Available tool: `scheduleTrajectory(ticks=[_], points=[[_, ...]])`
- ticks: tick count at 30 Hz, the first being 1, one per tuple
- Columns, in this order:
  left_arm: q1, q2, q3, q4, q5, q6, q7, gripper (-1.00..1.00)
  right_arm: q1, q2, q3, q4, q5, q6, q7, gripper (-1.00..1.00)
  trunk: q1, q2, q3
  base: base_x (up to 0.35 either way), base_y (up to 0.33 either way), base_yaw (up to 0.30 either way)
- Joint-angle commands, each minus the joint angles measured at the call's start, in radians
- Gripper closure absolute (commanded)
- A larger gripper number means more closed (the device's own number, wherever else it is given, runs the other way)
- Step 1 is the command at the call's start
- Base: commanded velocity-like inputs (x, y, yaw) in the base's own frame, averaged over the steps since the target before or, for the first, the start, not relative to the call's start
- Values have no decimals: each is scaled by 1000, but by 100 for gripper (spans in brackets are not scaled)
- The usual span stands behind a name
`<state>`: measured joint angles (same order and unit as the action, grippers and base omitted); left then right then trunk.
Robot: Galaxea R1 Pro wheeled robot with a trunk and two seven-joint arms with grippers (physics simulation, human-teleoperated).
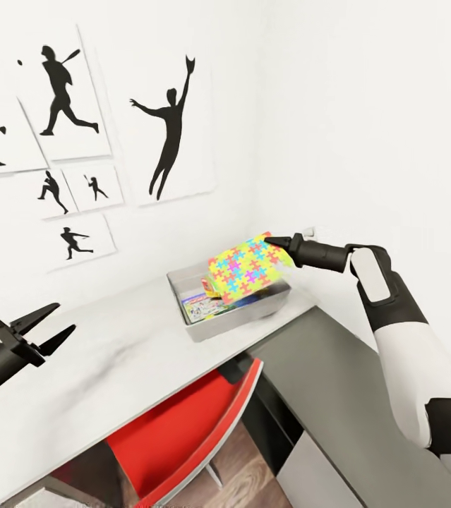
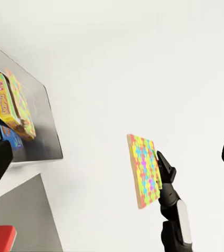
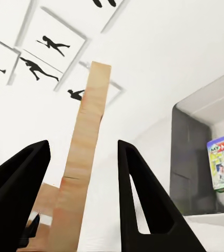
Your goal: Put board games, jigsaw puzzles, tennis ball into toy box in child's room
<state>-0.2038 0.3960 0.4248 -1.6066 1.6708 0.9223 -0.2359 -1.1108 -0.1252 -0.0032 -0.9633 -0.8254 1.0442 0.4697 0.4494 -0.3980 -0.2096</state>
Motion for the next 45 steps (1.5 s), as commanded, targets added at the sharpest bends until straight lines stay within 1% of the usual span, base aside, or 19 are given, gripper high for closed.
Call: scheduleTrajectory(ticks=[1,4,9,13,20,30,41,45], points=[[-1,0,1,1,-5,4,-6,-100,1,0,0,0,6,3,9,100,1,-2,-2,0,0,286],[-1,0,1,1,-4,4,-6,-100,5,0,4,0,6,3,8,100,1,-2,-2,0,0,285],[-1,-1,2,1,-5,4,-6,-100,8,-2,24,0,8,3,8,100,1,-2,-2,0,0,274],[-1,-3,2,1,-5,3,-6,-100,9,-6,31,-1,10,3,7,100,1,-2,-2,0,0,159],[-1,-5,2,1,-5,3,-7,-100,11,-8,34,-3,11,3,7,100,1,-2,-2,26,0,43],[0,-6,3,1,-4,2,-9,-100,13,-13,34,-7,12,3,6,100,1,-2,-2,185,0,4],[-1,-6,3,1,-4,3,-10,-100,20,-16,34,-8,12,3,6,100,1,-2,-2,17,0,0],[0,-6,3,1,-3,3,-10,-100,25,-17,34,-8,13,3,5,100,1,-2,-2,2,0,119]])
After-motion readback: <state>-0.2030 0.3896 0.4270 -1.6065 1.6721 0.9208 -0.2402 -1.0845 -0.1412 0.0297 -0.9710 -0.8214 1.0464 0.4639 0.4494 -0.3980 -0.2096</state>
